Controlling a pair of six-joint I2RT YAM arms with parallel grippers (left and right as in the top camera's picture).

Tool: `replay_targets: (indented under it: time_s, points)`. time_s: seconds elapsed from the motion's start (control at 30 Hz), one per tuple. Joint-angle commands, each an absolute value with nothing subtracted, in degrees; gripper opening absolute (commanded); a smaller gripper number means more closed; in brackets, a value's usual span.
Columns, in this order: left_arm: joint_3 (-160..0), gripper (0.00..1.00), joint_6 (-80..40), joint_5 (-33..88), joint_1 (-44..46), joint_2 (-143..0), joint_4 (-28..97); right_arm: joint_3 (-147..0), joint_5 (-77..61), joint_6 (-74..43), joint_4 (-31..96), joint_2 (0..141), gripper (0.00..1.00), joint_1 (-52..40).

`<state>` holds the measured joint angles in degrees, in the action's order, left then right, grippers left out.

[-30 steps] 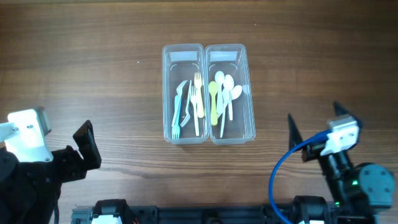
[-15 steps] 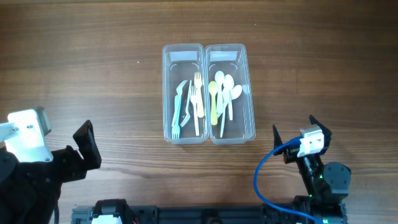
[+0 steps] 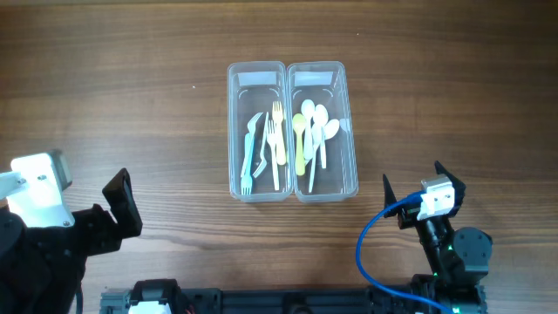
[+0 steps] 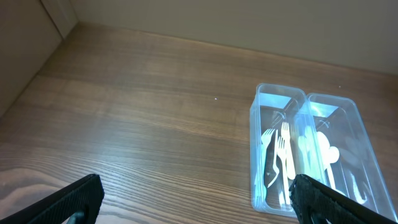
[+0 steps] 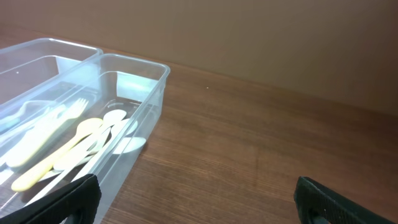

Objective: Pack container

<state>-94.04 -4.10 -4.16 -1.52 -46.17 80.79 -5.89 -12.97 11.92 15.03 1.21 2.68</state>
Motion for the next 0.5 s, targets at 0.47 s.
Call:
replay_targets:
  time_s: [0.47]
  points:
    - [-43.6, 1.0, -3.4, 7.3, -1.8, -24.6, 35.6, -5.9, -11.8, 12.7, 14.6, 0.2, 1.0, 2.8]
